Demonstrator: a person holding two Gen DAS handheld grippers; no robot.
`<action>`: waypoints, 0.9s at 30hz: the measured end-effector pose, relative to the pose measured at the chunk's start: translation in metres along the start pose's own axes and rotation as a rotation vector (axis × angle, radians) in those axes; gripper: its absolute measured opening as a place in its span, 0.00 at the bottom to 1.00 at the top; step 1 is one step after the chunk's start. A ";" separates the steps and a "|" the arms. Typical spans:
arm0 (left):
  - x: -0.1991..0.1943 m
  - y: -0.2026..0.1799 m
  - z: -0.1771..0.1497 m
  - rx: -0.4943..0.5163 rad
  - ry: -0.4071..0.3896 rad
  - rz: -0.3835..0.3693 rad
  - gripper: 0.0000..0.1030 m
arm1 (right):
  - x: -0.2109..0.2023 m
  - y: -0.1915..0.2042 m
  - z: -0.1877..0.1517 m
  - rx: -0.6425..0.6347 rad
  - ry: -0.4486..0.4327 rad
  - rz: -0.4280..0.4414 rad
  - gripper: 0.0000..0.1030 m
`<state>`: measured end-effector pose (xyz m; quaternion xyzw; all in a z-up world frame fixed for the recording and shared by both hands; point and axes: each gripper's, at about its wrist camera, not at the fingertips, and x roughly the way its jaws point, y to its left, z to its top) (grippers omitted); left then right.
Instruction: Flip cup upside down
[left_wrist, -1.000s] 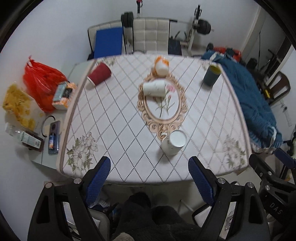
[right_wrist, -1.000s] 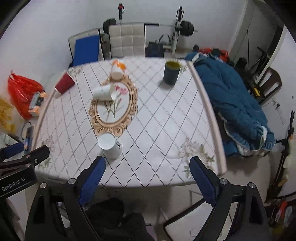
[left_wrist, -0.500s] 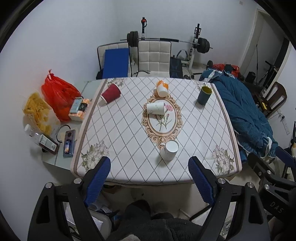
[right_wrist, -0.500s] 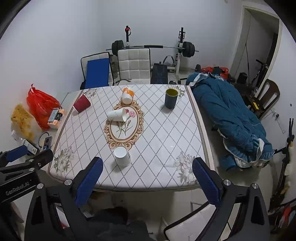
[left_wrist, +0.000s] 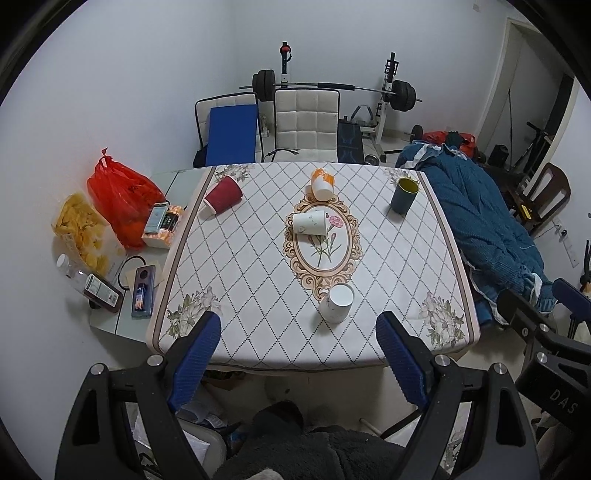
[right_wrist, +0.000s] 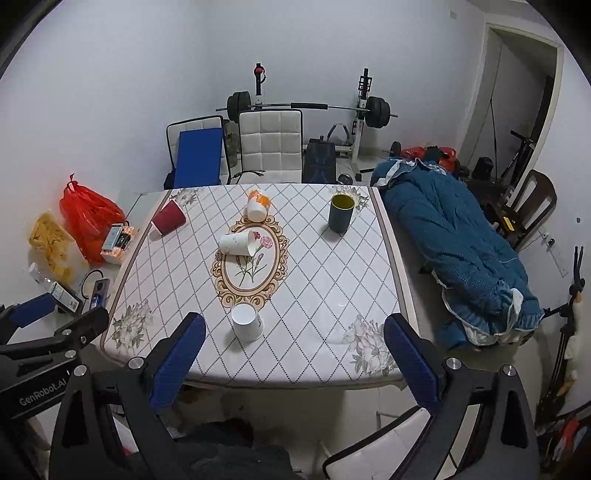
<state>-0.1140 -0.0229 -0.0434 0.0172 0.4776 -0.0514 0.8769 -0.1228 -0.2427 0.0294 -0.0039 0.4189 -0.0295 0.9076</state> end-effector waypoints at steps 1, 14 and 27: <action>-0.001 -0.001 0.000 0.002 -0.003 0.003 0.83 | -0.001 0.000 0.001 0.001 -0.002 -0.002 0.96; -0.001 -0.002 0.005 -0.008 -0.019 0.023 0.93 | 0.006 0.001 0.006 0.004 0.004 -0.011 0.96; 0.001 0.007 0.008 -0.028 -0.020 0.048 0.94 | 0.013 0.001 0.009 0.006 0.011 -0.004 0.96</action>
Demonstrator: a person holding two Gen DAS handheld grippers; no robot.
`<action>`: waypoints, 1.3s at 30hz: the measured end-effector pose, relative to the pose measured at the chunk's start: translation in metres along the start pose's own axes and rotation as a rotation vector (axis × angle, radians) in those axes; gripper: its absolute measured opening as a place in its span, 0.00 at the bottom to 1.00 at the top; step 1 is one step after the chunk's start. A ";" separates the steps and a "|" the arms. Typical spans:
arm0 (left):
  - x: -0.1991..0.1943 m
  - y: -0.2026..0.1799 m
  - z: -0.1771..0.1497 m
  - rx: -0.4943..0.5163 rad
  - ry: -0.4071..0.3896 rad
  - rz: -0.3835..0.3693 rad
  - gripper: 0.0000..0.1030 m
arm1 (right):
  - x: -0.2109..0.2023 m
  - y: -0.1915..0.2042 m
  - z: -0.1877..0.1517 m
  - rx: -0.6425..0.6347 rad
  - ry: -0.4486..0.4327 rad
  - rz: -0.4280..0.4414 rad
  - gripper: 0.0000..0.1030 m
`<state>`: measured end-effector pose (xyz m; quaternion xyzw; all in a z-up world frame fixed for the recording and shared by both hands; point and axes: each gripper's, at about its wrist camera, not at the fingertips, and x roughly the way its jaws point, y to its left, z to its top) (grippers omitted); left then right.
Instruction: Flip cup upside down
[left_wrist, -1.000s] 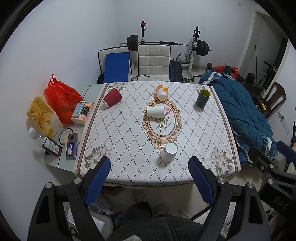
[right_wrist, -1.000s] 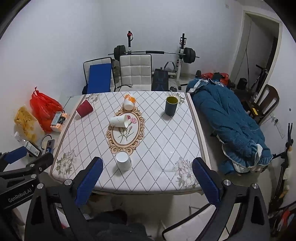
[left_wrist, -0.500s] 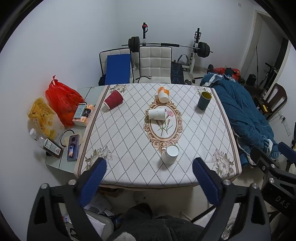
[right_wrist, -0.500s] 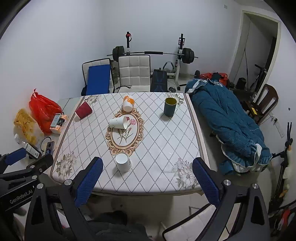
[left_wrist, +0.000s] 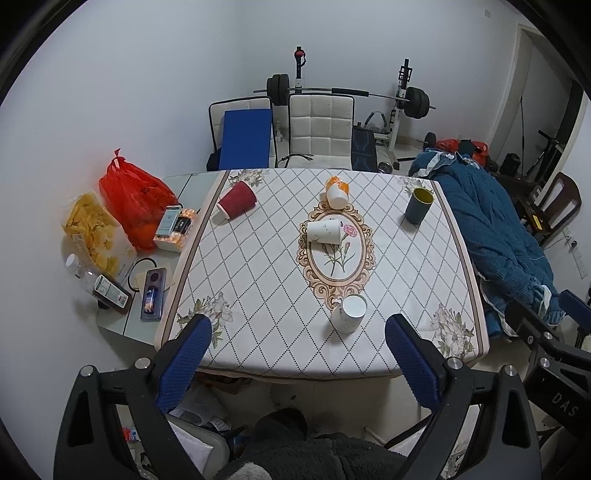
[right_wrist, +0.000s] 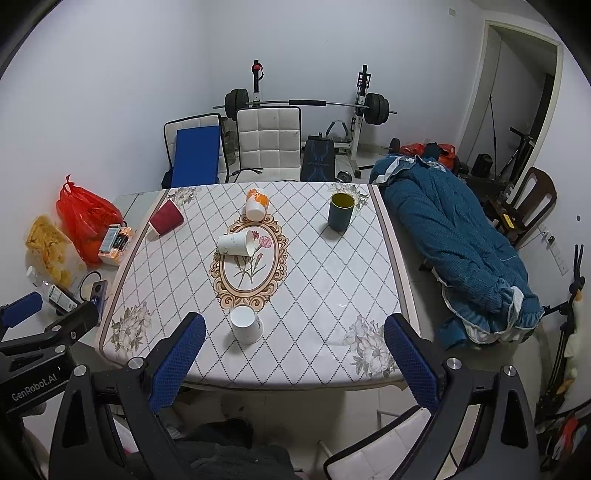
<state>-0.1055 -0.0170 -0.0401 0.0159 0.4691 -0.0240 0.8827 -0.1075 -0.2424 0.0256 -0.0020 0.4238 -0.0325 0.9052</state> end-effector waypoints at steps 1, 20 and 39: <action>0.000 0.001 0.000 0.000 0.002 0.000 0.94 | 0.001 0.000 0.000 -0.002 0.000 -0.001 0.96; 0.006 0.004 -0.001 0.002 0.011 0.006 0.94 | 0.013 -0.003 -0.002 -0.002 0.018 0.015 0.96; 0.012 0.001 -0.007 0.003 0.065 0.008 0.94 | 0.020 -0.006 -0.010 -0.004 0.047 0.030 0.96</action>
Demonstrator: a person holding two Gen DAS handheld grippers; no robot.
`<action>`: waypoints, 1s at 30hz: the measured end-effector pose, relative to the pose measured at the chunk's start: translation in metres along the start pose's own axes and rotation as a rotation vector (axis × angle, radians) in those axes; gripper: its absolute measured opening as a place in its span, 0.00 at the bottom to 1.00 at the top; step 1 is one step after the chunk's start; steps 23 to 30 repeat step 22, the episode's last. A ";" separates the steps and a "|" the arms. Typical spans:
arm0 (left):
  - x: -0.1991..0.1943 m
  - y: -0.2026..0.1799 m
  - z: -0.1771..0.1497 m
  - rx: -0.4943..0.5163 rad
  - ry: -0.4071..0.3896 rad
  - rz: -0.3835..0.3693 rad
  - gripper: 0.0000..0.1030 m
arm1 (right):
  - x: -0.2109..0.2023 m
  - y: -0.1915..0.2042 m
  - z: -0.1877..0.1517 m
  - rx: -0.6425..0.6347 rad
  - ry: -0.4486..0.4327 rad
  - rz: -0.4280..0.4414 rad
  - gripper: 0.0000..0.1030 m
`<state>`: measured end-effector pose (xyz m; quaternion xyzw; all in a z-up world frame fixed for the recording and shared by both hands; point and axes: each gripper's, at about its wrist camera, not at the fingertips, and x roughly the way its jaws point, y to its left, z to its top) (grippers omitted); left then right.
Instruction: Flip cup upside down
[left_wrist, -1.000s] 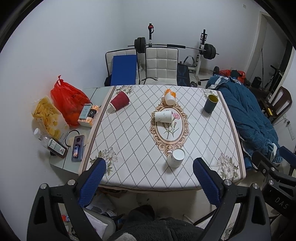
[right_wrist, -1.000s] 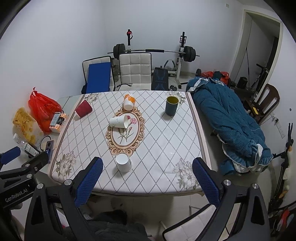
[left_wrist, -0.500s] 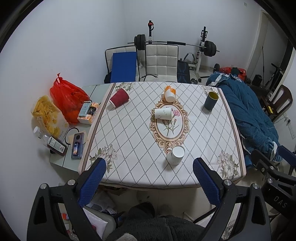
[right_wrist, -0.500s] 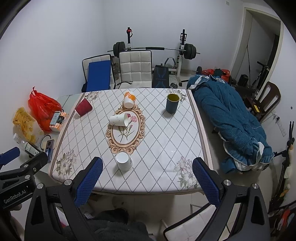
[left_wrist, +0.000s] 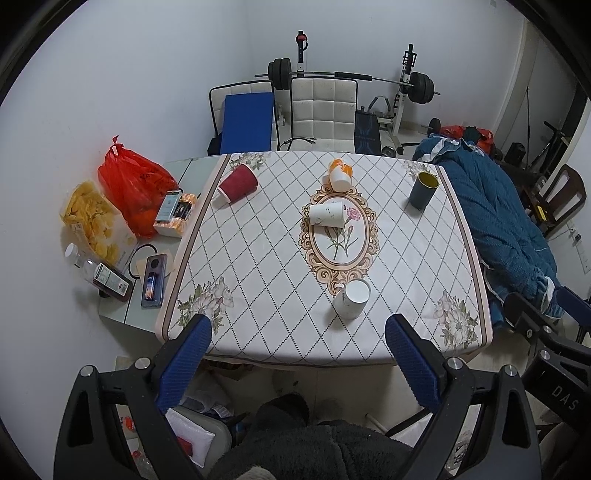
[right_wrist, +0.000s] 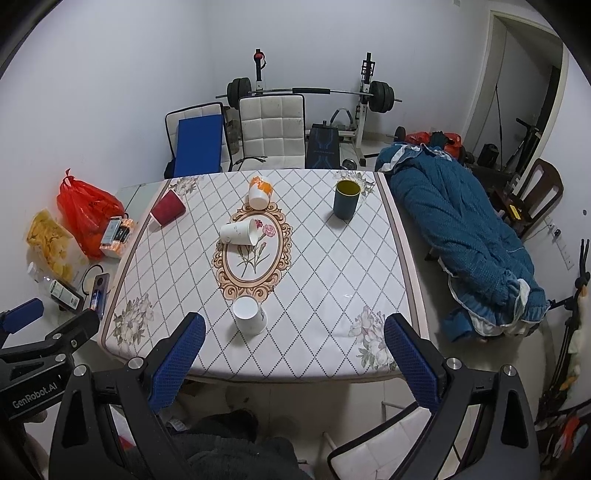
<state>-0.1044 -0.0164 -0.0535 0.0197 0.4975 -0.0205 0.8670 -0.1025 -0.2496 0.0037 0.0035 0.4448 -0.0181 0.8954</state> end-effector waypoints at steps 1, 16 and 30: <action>0.000 0.000 0.000 0.002 0.000 0.000 0.94 | 0.000 0.000 0.000 0.001 0.000 -0.001 0.96; 0.003 -0.001 -0.003 0.009 0.015 0.000 0.94 | 0.004 -0.002 -0.004 0.005 0.015 -0.001 0.96; 0.004 -0.001 -0.004 0.011 0.017 -0.001 0.94 | 0.006 -0.002 -0.005 0.006 0.024 0.001 0.96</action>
